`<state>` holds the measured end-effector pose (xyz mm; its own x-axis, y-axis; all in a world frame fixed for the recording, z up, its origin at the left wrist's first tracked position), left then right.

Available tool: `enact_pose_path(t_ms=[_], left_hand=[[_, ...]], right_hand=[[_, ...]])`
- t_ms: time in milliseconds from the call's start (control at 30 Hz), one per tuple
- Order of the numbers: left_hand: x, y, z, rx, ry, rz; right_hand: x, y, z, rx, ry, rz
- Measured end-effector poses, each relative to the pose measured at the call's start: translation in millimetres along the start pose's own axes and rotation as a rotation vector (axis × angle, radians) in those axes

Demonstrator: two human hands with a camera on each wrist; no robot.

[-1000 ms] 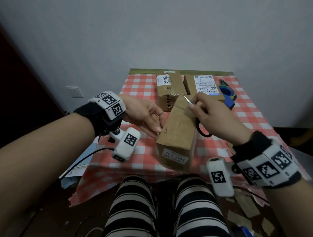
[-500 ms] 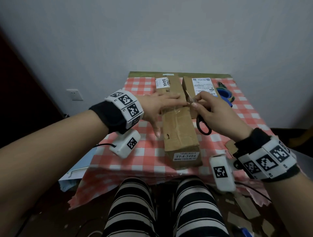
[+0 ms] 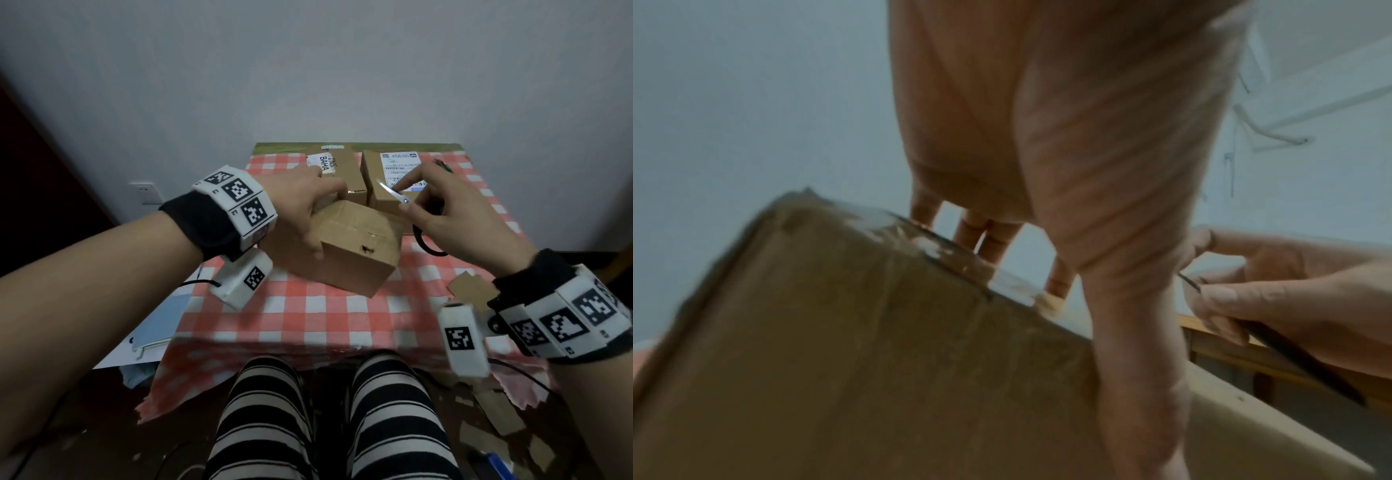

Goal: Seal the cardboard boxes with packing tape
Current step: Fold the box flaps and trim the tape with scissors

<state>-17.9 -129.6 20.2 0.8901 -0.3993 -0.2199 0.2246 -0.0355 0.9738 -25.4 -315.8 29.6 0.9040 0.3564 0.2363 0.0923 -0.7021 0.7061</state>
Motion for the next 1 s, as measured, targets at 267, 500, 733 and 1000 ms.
enact_pose_path(t_ms=[267,500,733,1000], left_hand=[[-13.9,-22.3,-11.4,-0.008,0.135,-0.124],[-13.3,-30.1,-8.2,-0.188,0.152,-0.211],[-8.7,-30.0,-5.0,-0.191,0.185,-0.246],[-8.2,-28.1,-0.9,-0.123,0.203,-0.273]], right_hand=[[-10.2,-7.7,-6.9,-0.212,0.010,-0.094],[-11.7,-5.6,-6.1,-0.415,0.032,-0.090],[-12.2,-2.8,-15.1,-0.506,0.085,-0.058],[-17.5,-8.0,-26.5,-0.590,0.122,-0.096]])
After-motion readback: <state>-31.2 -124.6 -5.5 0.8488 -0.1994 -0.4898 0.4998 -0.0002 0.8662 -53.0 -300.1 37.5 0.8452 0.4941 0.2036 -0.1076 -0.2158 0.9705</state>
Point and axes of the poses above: each hand's wrist, its own x-axis towards the middle knuckle, its own y-axis out of the back of the hand, z = x × y, the point moved 7 cm from there along x, towards the middle knuckle, and after that the axes turned 6 degrees about -y, right-handed, at the moved point
